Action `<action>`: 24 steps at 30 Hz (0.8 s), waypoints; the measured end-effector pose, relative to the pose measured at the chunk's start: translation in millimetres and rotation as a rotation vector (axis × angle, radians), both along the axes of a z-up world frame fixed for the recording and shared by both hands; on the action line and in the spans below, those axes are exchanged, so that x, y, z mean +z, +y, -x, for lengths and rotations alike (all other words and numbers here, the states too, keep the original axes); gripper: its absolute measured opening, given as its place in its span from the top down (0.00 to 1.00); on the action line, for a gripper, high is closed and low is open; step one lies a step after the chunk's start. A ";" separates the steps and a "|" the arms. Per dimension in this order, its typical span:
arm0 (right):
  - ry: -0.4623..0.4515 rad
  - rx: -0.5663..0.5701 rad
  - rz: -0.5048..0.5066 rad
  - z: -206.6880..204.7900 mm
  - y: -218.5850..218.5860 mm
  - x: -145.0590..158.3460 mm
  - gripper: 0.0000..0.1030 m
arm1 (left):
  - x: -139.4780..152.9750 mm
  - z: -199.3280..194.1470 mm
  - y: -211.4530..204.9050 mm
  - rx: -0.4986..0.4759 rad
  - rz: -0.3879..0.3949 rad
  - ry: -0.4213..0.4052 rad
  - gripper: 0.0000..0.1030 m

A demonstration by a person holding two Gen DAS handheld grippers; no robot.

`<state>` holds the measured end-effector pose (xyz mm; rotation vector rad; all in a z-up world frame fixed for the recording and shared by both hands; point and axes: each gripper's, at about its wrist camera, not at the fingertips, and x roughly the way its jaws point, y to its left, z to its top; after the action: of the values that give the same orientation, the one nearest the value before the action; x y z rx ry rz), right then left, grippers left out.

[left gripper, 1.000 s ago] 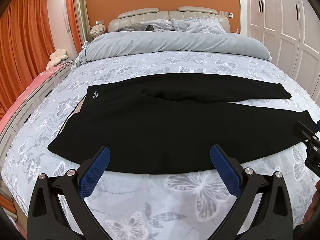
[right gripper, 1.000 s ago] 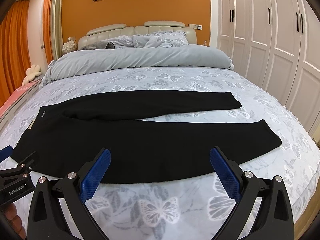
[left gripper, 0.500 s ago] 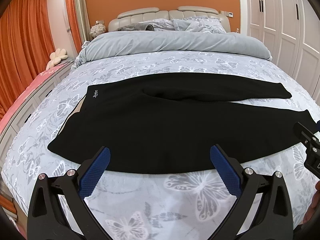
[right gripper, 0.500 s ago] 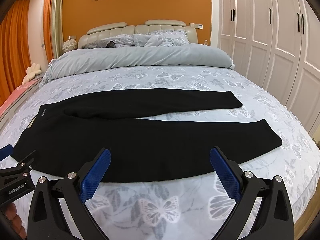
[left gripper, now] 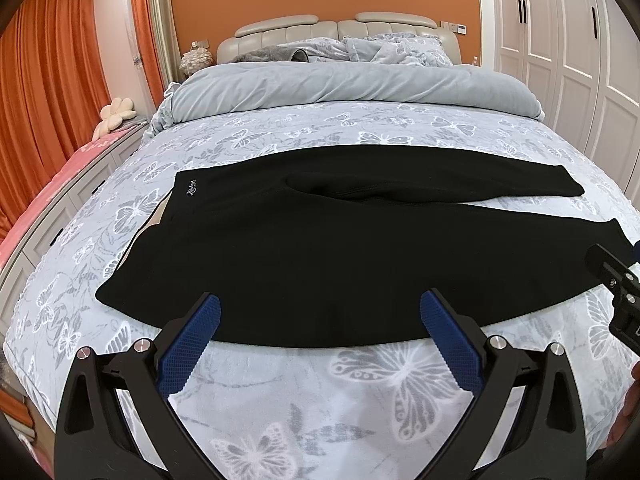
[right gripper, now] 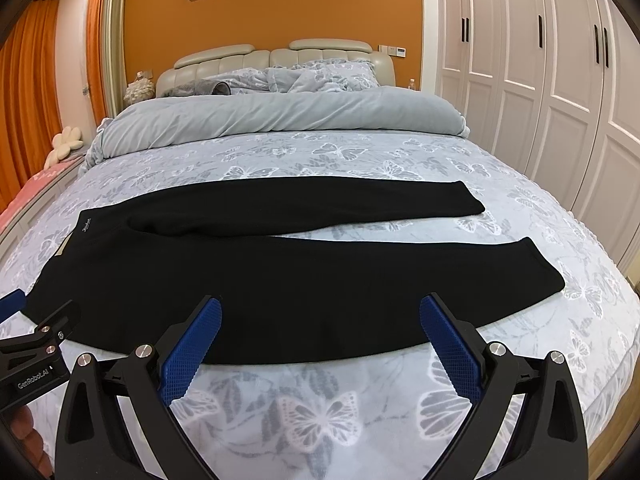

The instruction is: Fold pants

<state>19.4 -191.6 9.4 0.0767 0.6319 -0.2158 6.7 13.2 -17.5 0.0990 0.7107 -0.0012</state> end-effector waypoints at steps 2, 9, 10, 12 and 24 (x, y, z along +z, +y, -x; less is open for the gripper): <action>0.000 0.000 0.001 0.2 0.2 -1.0 0.05 | 0.7 -0.2 -1.0 -0.001 0.001 0.000 0.05; 0.002 0.000 0.001 0.5 1.5 -2.4 0.05 | 0.0 0.0 -0.5 0.000 0.000 0.002 0.05; 0.001 -0.001 0.001 0.4 1.2 -2.0 0.05 | 0.8 -0.3 -1.6 0.000 0.000 0.001 0.05; 0.002 -0.001 0.001 0.0 1.0 -1.7 0.05 | 0.7 -0.3 -1.5 0.000 -0.001 0.000 0.05; 0.060 0.044 -0.037 -20.5 -40.0 3.4 0.05 | 5.7 -20.9 29.6 -0.011 0.113 0.057 0.05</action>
<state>40.0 -231.6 12.8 0.0917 0.6965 -0.1641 27.6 42.7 -11.8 -0.0050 0.7657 -0.0549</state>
